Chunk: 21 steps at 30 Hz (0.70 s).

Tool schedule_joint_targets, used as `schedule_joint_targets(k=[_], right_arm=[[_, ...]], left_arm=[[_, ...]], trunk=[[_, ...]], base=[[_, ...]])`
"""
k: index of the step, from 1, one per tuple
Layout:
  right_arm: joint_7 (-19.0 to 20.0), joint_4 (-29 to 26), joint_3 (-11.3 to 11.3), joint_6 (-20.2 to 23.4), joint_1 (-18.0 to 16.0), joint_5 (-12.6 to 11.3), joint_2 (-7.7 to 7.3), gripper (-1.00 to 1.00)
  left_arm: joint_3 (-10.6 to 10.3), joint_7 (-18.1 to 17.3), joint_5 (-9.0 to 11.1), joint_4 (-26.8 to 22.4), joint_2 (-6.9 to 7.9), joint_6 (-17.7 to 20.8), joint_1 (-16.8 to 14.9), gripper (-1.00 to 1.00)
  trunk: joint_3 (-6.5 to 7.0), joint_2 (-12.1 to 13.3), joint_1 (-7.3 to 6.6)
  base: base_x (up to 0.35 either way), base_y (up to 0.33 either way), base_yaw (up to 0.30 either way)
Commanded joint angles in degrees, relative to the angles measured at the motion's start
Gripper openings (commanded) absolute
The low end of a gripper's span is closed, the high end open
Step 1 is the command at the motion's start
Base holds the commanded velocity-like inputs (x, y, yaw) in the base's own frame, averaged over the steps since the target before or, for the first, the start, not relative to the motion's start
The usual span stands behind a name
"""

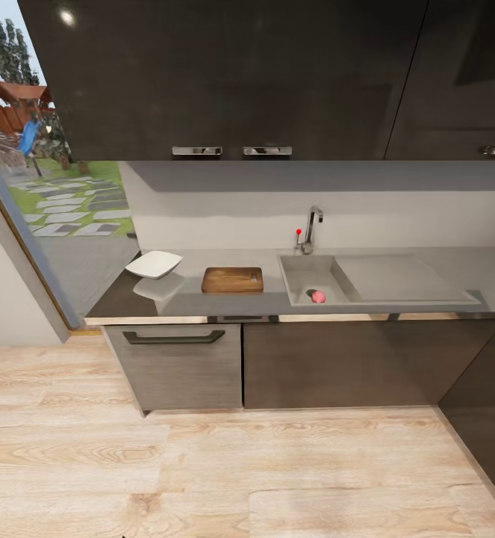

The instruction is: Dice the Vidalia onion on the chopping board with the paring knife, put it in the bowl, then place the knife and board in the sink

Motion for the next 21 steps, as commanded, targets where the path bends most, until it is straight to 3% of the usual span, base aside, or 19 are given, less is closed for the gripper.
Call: schedule_joint_targets(k=[1,6,11,21], right_arm=[[-0.30,-0.02,-0.39,-0.06,-0.03,0.61,0.02,1.00],[-0.14,-0.02,-0.54,-0.06,-0.03,0.61,0.09,1.00],[-0.19,-0.11,-0.51,-0.06,-0.04,0.61,0.30,1.00],[-0.69,-0.61,-0.36,-0.06,0.01,0.53,0.62,1.00]], left_arm=[[-0.08,0.33,0.06,0.00,0.40,-1.64,0.08,1.00],[-0.09,0.33,1.45,3.87,1.66,-4.36,0.31,1.00],[-0.17,0.33,1.81,10.49,1.49,-4.82,0.34,1.00],[-0.17,0.23,2.03,15.60,1.26,-5.04,0.35,1.00]], trunk=[[-0.10,-0.11,0.03],[-0.10,-0.11,0.03],[-0.10,-0.11,0.03],[-0.10,-0.11,0.03]], base=[[0.000,0.000,0.000],[0.000,0.000,0.000],[0.000,0.000,0.000],[0.000,0.000,0.000]])
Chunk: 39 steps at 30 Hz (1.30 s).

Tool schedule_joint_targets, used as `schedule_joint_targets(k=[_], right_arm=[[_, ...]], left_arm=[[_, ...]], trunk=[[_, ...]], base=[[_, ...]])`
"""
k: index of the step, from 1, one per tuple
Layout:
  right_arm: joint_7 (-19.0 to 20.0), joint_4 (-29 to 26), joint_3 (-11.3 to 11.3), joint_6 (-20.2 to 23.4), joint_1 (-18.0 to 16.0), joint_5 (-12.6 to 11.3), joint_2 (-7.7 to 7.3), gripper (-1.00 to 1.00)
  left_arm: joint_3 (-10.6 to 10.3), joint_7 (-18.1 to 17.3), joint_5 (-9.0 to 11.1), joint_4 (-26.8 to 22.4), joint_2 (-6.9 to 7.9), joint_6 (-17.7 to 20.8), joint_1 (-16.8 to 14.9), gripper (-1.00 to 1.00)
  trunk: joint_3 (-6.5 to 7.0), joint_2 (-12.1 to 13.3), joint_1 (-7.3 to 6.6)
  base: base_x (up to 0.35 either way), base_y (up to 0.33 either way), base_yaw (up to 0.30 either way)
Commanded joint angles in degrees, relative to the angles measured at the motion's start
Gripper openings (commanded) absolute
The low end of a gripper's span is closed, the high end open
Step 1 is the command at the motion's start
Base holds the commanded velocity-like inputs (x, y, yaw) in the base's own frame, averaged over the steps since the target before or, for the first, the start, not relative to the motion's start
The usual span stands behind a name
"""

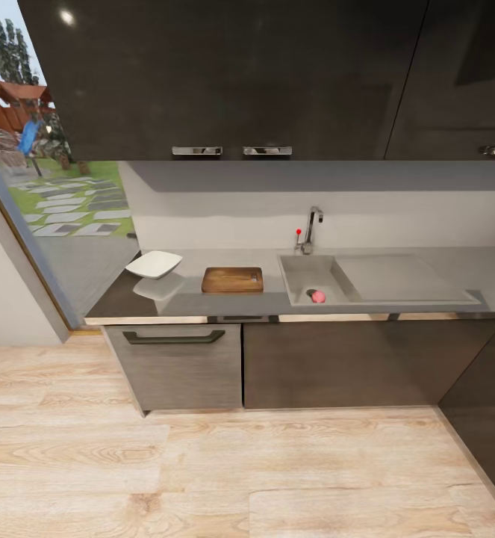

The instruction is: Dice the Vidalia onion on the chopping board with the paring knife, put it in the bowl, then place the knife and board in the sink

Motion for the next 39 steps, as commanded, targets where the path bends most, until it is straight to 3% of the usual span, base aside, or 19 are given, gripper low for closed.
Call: schedule_joint_targets(k=[1,20,30,39], right_arm=[[-0.42,-0.02,-0.27,-0.06,-0.03,0.61,0.02,1.00],[-0.43,-0.04,-0.23,-0.06,-0.07,0.61,0.11,1.00],[-0.44,-0.04,-0.23,-0.06,-0.02,0.61,0.11,1.00],[-0.44,-0.04,-0.23,-0.06,-0.05,0.61,0.11,1.00]], left_arm=[[-0.09,0.18,-0.01,0.17,0.03,-0.07,0.00,1.00],[-0.05,0.20,-0.01,2.00,0.02,-0.08,0.00,1.00],[-0.01,0.20,-0.01,2.00,0.02,-0.08,0.00,1.00],[0.00,0.25,-0.01,2.19,0.02,-0.08,0.00,1.00]], trunk=[[-0.10,-0.11,0.04],[-0.09,-0.11,0.04],[0.25,-0.11,0.04],[0.70,-0.11,0.04]], base=[[0.000,0.000,0.000],[0.000,0.000,-0.007],[0.000,-0.036,-0.177],[0.000,-0.269,-0.218]])
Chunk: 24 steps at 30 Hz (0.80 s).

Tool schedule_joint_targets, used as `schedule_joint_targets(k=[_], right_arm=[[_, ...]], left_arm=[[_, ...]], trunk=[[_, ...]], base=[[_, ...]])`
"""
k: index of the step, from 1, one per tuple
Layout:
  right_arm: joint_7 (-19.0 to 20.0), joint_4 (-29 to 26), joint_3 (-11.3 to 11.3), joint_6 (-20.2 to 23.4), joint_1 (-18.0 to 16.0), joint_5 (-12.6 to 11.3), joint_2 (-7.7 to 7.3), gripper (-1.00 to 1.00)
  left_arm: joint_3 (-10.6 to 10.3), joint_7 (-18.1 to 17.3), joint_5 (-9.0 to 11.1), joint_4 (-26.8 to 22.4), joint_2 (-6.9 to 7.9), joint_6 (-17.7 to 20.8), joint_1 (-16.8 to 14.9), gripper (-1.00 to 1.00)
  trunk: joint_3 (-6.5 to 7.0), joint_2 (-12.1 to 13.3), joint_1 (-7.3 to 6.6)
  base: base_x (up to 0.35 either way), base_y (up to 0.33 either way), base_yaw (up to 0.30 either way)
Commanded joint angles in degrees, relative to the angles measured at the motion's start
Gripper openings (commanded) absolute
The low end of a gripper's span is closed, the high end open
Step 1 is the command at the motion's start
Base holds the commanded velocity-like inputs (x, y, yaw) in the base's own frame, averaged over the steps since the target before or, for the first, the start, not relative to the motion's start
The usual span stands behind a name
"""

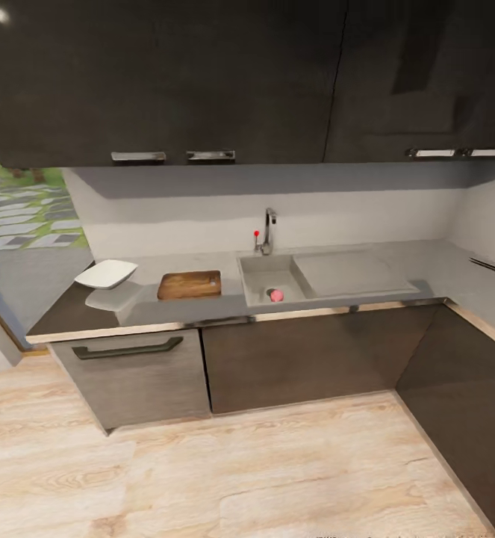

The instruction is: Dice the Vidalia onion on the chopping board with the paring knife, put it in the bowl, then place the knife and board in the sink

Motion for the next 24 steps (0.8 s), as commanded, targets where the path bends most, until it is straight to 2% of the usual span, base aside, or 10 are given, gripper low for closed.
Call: schedule_joint_targets(k=[1,24], right_arm=[[-0.40,0.01,-0.28,-0.05,-0.04,0.61,0.02,1.00],[-0.32,0.06,-0.19,-0.05,-0.04,0.61,0.02,1.00]], left_arm=[[-0.08,0.22,-0.01,-0.08,0.03,-0.05,0.02,1.00],[0.01,0.25,-0.01,-0.07,0.03,0.02,0.02,1.00]], trunk=[[-0.06,-0.12,0.04],[1.09,-0.12,0.04]], base=[[0.000,-0.303,-0.217],[0.005,-0.298,-0.177]])
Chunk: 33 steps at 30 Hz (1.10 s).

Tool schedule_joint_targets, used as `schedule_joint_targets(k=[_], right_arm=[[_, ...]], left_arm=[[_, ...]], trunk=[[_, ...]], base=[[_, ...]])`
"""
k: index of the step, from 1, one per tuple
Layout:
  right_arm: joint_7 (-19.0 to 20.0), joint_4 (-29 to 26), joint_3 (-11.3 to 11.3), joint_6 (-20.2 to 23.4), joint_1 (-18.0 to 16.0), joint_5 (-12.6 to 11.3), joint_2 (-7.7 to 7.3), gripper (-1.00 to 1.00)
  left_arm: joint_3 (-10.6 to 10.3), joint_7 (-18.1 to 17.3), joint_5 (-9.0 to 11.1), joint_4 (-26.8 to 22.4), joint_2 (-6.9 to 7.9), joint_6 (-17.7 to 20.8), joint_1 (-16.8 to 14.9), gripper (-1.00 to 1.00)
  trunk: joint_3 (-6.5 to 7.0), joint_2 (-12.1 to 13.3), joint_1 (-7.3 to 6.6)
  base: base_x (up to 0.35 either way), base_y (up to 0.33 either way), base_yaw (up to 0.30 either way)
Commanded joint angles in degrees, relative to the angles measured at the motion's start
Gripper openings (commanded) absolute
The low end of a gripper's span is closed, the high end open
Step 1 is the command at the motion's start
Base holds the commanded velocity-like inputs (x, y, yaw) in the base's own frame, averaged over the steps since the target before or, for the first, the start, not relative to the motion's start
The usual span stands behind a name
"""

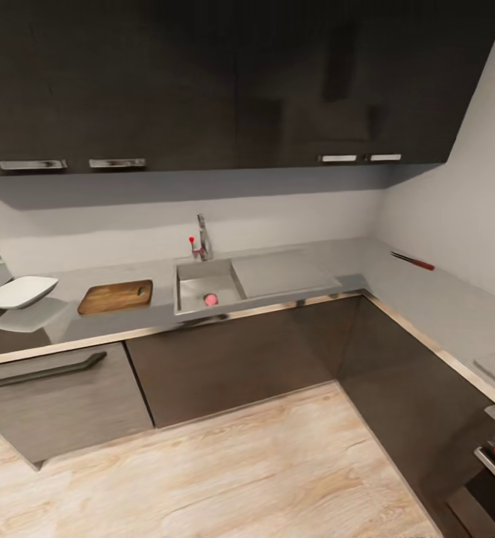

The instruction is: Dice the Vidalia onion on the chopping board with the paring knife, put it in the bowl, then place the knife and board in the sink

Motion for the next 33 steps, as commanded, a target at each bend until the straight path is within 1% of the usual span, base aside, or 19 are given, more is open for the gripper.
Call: schedule_joint_targets(k=[1,10,21,27,33], right_arm=[[-0.40,0.01,-0.29,-0.05,-0.04,0.61,0.02,1.00],[-0.40,0.03,-0.28,-0.05,-0.03,0.61,0.02,1.00],[-0.40,0.04,-0.24,-0.05,-0.04,0.61,0.10,1.00],[-0.40,0.07,-0.23,-0.05,-0.02,0.61,0.11,1.00],[-0.40,0.10,-0.22,-0.05,-0.04,0.61,0.11,1.00]], left_arm=[[-0.07,0.19,-0.01,-0.08,0.03,-0.04,0.01,1.00],[-0.07,0.19,-0.01,-0.08,0.03,-0.03,0.01,1.00],[0.00,0.23,-0.01,-0.08,0.03,-0.03,0.01,1.00],[0.02,0.27,-0.01,-0.08,0.03,-0.03,0.01,1.00],[0.02,0.27,-0.01,-0.08,0.03,-0.03,0.01,1.00]], trunk=[[-0.09,-0.12,0.05],[-0.04,-0.12,0.05],[-0.04,-0.12,0.05],[-0.04,-0.12,0.05],[-0.04,-0.12,0.05]], base=[[0.063,-0.246,-0.061],[0.086,-0.226,-0.016],[0.199,-0.224,0.003],[0.220,-0.226,0.078],[0.221,-0.226,0.147]])
